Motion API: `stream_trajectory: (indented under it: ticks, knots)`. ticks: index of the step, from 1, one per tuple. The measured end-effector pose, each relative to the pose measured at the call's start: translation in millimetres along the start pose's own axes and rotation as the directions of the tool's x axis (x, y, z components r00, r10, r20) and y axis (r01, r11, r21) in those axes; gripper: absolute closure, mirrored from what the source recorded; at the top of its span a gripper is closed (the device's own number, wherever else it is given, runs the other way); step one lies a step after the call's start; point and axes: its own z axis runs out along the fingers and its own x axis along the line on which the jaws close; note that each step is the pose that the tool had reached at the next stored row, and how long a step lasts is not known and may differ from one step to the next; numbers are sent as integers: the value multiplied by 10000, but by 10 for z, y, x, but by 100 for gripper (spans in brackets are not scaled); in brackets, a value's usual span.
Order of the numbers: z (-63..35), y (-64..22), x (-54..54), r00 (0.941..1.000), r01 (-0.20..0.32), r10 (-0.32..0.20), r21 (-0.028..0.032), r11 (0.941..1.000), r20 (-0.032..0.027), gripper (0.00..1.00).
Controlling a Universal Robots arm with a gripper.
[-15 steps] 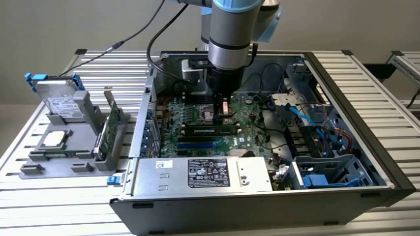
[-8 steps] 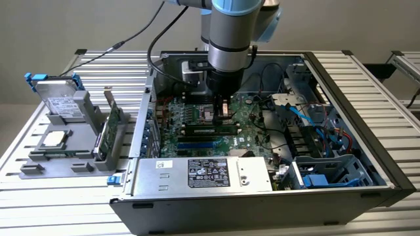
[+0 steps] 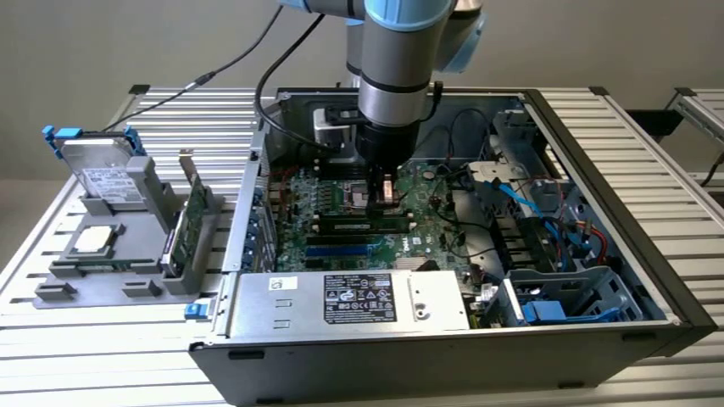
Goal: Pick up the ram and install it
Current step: 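Press down the ram until it locks into place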
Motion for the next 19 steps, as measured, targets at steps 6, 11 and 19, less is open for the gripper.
stream_trajectory:
  ticks: [6, 11, 19]
  knots:
    - [24, -1, 0, 10000, -1, 1, 0, 10000, 1, 90]
    - [-89, 3, 0, 10000, 0, 0, -2, 10000, 11, 90]
    - [-160, 57, 16, 10000, 0, 1, -7, 10000, 10, 90]
